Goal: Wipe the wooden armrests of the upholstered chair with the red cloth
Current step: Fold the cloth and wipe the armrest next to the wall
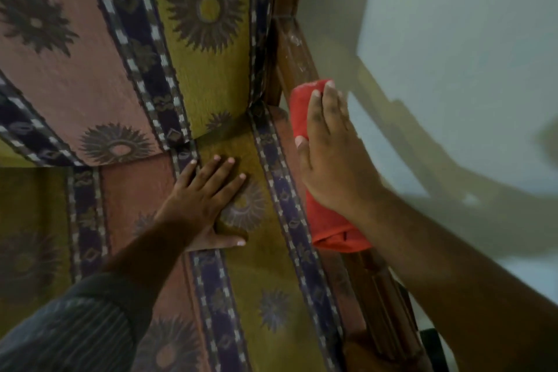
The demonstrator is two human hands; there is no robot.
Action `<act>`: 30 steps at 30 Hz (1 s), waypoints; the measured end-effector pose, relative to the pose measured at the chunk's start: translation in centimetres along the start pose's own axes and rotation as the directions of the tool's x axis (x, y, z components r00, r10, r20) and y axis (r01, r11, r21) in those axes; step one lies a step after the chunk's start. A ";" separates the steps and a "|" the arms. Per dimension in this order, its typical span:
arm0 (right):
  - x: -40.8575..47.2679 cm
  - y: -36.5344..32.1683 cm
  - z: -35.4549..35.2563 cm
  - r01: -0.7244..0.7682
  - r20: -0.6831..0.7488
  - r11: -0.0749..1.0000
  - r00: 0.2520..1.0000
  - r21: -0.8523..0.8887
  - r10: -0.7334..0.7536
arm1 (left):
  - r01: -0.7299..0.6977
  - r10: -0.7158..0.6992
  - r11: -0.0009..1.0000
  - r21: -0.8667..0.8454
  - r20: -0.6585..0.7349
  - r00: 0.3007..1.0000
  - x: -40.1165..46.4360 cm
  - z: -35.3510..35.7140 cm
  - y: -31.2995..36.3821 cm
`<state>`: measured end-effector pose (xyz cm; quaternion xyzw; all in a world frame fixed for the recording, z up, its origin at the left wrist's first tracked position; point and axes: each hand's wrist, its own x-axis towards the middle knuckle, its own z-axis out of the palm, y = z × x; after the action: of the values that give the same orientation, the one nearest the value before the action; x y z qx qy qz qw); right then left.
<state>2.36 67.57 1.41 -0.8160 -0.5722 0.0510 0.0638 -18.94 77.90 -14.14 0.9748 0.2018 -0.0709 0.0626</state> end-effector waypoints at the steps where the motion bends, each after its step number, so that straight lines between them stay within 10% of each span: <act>1: 0.1 -0.1 0.0 -0.030 0.004 0.999 1.000 0.026 0.030 | 0.003 -0.003 1.000 -0.010 0.003 1.000 0.0 0.1 0.0; 10: 7.5 1.4 -1.4 0.273 0.094 0.958 0.960 -0.088 -0.265 | -0.001 0.001 0.999 -0.053 0.010 1.000 0.1 0.7 -0.2; 18: 9.3 -0.2 -0.4 -0.052 -0.074 0.994 0.995 0.097 0.059 | 0.002 -0.001 0.998 -0.068 0.015 1.000 0.2 0.3 0.0; 25: 12.0 0.7 -1.5 0.218 0.046 0.973 0.975 -0.069 -0.215 | -0.007 0.008 0.995 -0.095 0.012 1.000 0.2 0.6 -0.2; 30: 13.2 -0.1 -1.3 0.111 -0.027 0.990 0.994 0.082 -0.109 | 0.008 -0.007 0.996 -0.087 0.016 1.000 -0.2 0.5 -0.3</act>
<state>6.98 79.94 2.60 -0.7804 -0.6130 0.0618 0.1068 -19.31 78.03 -14.66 0.9698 0.2078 -0.0700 0.1065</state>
